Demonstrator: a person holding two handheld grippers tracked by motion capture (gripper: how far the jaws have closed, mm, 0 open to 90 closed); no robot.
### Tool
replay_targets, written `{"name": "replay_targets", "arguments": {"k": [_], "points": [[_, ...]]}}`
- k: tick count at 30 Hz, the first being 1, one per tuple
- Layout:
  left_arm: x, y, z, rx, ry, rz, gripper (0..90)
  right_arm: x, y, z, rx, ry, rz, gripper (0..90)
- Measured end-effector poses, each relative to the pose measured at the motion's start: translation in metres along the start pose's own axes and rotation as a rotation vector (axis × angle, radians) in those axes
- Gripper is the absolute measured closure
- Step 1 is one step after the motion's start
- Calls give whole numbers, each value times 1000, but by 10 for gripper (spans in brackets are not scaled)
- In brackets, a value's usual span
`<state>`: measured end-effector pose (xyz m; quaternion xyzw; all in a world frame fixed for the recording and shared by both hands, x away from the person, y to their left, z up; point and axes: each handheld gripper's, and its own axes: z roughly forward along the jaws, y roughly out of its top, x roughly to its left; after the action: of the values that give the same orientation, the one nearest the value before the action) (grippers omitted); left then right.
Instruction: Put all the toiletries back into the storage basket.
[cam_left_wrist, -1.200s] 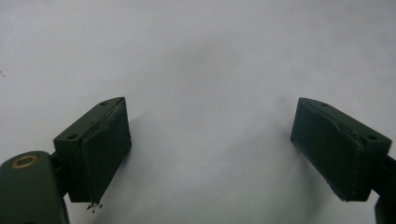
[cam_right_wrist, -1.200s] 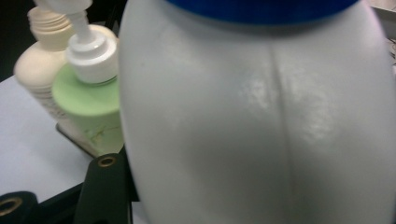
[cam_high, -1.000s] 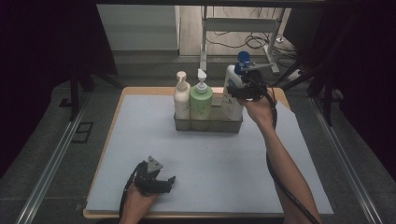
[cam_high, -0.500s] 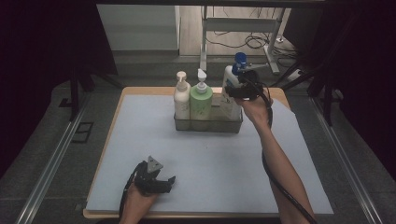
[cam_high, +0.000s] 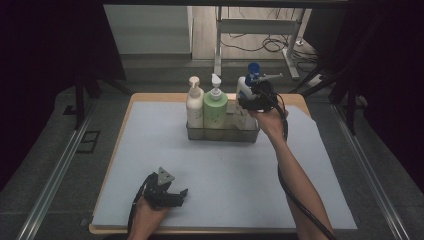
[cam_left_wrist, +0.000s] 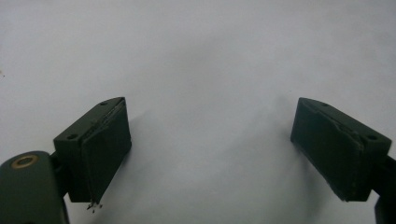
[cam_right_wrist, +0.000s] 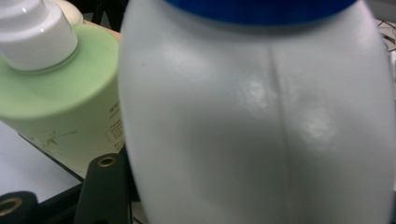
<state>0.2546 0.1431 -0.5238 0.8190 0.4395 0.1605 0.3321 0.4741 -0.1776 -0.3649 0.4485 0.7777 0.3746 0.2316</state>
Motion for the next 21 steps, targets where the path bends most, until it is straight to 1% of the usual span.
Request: {"name": "replay_targets", "arguments": {"k": [11,21], "points": [[0,0,0,-1,0,-1,119,2,-13,7,19,1,8,403],[0,0,0,-1,0,-1,119,5,-25,17,41,14,22,402]]}}
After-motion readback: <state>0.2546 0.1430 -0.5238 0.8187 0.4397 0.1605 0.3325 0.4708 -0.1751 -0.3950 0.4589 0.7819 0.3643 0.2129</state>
